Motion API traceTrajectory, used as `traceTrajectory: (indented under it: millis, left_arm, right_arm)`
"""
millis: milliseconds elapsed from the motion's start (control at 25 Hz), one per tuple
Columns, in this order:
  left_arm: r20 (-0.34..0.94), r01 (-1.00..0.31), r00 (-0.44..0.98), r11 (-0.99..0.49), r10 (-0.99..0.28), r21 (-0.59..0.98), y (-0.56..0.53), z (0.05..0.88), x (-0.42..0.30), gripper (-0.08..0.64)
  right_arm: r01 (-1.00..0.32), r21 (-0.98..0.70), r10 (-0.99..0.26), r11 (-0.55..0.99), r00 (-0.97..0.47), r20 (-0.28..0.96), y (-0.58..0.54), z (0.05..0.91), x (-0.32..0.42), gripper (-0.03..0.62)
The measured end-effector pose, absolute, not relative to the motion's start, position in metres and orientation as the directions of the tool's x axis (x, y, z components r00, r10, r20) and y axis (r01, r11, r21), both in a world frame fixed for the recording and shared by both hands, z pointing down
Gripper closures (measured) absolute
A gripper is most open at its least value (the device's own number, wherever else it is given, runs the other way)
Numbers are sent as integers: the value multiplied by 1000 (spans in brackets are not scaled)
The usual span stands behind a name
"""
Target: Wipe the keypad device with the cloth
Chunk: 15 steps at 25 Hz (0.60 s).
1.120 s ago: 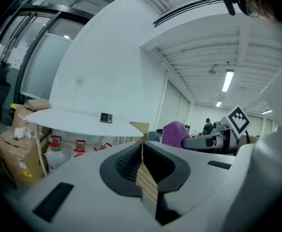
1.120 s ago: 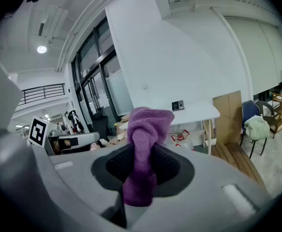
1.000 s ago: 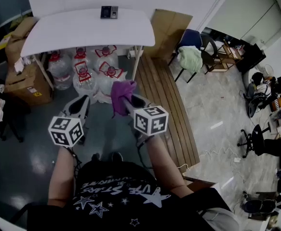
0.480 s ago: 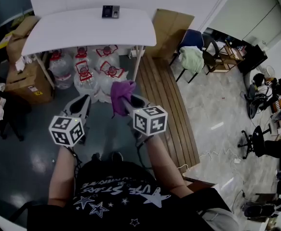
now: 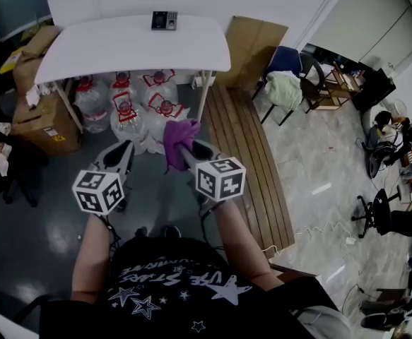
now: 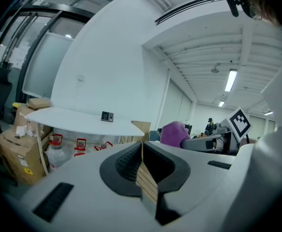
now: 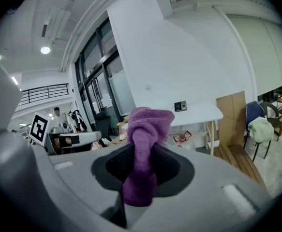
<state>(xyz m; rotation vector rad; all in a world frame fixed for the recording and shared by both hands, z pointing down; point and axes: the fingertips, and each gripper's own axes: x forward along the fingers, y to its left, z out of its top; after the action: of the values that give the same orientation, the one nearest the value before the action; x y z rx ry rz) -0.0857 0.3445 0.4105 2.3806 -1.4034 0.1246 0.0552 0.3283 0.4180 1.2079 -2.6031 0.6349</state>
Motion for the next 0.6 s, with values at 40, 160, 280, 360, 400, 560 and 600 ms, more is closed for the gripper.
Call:
traceTrajectory:
  millis: [40,160,280,360,400,560,600]
  left_arm:
    - [263,-861,496,-430,-827,272,344,412,-85,541]
    - [263,-865,487,-420,-833,273,340,414,-81,541]
    - [258,-868,480,-411,-838,280,336,414,-78,541]
    - [258,-867,479,-406,-839,288,336,415,-78,541]
    - [260,-867,478,-404,-839,291,335,416,-77,541]
    - [267,-865,484,-408,-834,293,328,417,-77,541]
    - [267,-864,486,-410,-832,292,326,417,-78,541]
  right_arm:
    - [-760,-293,-676,580,-650,347,327,418,56,494]
    - [-749,-285,-666,598,-662,343,322,420,59,494]
    - [-746,-282,-661,603,-665,347,316,422,63,494]
    - [-745,-284,-659,604,-667,348,314,423,65,494]
    - [-745,-285,-658,603,-667,350,312,424,66,494]
    - [-746,-295,-654,596,-665,360,305,428,67,494]
    - [-747,-297,-654,595,-664,363,302,429,66,494]
